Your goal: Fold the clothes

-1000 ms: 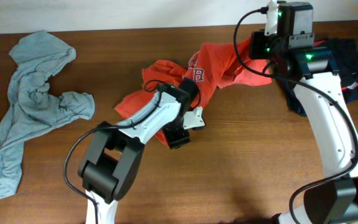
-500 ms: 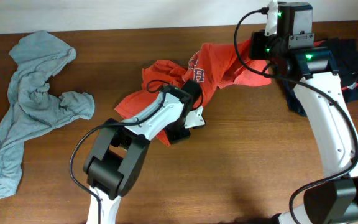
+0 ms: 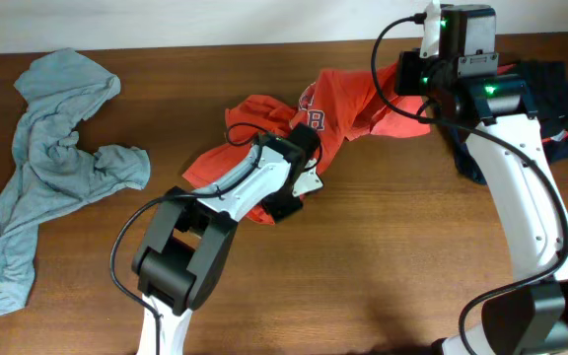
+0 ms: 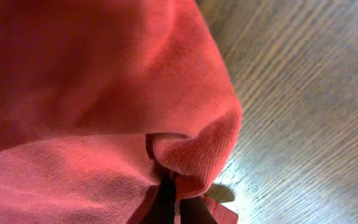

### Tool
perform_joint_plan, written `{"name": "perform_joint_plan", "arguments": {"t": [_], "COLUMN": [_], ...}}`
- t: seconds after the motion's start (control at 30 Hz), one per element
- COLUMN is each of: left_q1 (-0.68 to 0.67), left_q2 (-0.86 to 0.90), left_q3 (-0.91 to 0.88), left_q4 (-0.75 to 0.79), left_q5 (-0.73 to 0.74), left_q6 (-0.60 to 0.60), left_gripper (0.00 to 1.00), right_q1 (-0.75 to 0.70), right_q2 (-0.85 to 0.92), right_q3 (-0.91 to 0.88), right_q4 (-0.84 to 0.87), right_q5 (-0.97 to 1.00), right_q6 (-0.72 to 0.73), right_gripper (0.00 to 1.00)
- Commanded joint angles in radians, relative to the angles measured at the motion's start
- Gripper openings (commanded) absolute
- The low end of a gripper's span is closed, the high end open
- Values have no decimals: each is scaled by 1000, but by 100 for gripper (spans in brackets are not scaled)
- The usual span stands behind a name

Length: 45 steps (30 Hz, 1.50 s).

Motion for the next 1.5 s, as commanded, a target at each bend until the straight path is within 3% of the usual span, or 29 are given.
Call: {"name": "perform_joint_plan", "arguments": {"t": [0.0,0.37,0.77,1.47], "left_q1": [34,262,458,466], "left_q2": [47,-97,-208,-591], "left_q3": [48,526,783,858], "left_q4": [-10,-162,-163,-241], "left_q5": [-48,-40,-38,-104], "left_q6": [-98,-246,-269,-269], "left_gripper": [0,1,1,1], "right_q1": [-10,-10,-45,-101], "right_q2": [1,-79,-185,-215], "right_q3": [25,29,93,853], "right_q4": [3,-4,-99,-830], "right_q5": [4,-5,24,83], "right_q6": [4,-8,-45,-102], "right_gripper": [4,4,4,4]}}
